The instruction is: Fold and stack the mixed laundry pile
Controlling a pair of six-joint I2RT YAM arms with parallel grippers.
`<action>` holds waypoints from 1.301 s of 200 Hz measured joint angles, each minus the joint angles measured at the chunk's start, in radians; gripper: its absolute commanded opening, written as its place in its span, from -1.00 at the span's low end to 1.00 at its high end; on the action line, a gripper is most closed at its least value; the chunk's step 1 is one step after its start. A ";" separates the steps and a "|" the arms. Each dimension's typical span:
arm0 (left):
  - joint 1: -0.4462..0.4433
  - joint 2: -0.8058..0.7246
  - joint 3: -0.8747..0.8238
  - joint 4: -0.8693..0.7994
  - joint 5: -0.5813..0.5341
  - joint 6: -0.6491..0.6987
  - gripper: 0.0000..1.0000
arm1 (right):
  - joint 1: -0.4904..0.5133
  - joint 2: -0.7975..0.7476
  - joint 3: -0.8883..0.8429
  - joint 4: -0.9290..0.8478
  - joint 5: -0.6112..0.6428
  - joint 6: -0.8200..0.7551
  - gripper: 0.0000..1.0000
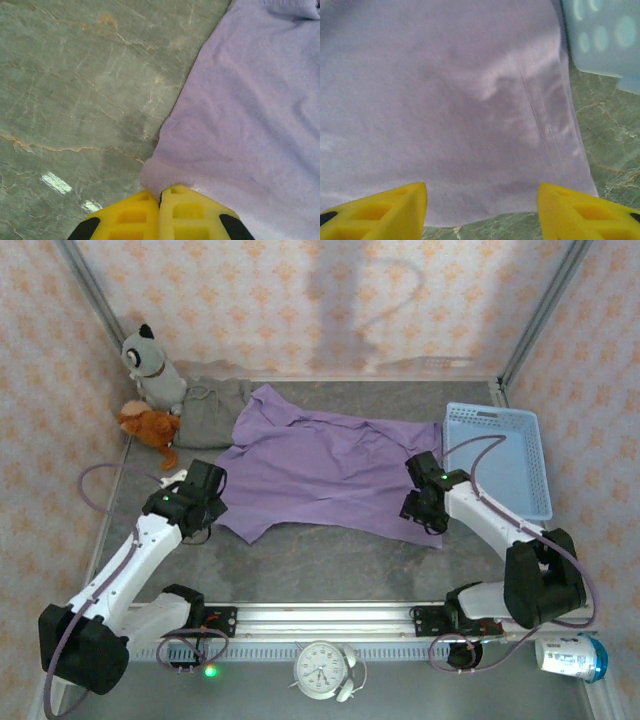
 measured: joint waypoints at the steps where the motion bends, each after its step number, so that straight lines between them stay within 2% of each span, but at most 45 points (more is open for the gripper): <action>1: 0.002 0.000 0.000 0.000 0.000 0.001 -1.00 | 0.002 0.000 0.000 0.000 0.000 0.000 0.23; 36: 0.051 0.000 0.015 0.000 0.005 0.033 -1.00 | 0.035 0.010 0.000 0.000 0.000 0.002 0.21; 62: 0.051 0.007 0.014 0.001 0.035 0.040 -1.00 | 0.035 0.011 -0.063 0.005 -0.006 0.002 0.19; 108: 0.051 0.012 -0.006 0.017 0.082 0.036 -1.00 | 0.045 -0.031 -0.192 -0.002 -0.073 0.006 0.02; 138: 0.051 0.012 -0.016 0.022 0.106 0.032 -1.00 | 0.082 -0.066 -0.198 -0.011 -0.091 0.019 0.01; 176: 0.051 0.013 -0.017 0.027 0.114 0.032 -1.00 | 0.101 -0.026 -0.198 0.002 -0.111 0.051 0.03; 182: 0.051 0.013 -0.017 0.028 0.114 0.032 -1.00 | 0.109 -0.020 -0.197 0.007 -0.110 0.059 -0.06; 208: 0.051 0.014 -0.017 0.028 0.114 0.031 -1.00 | 0.128 -0.004 -0.192 0.031 -0.119 0.095 -0.74; 222: 0.051 0.017 -0.014 0.027 0.114 0.031 -1.00 | 0.131 -0.003 -0.185 0.035 -0.124 0.107 -0.99; 260: 0.051 0.007 0.035 0.012 0.101 0.032 -1.00 | 0.132 -0.031 -0.142 -0.012 -0.127 0.148 -1.00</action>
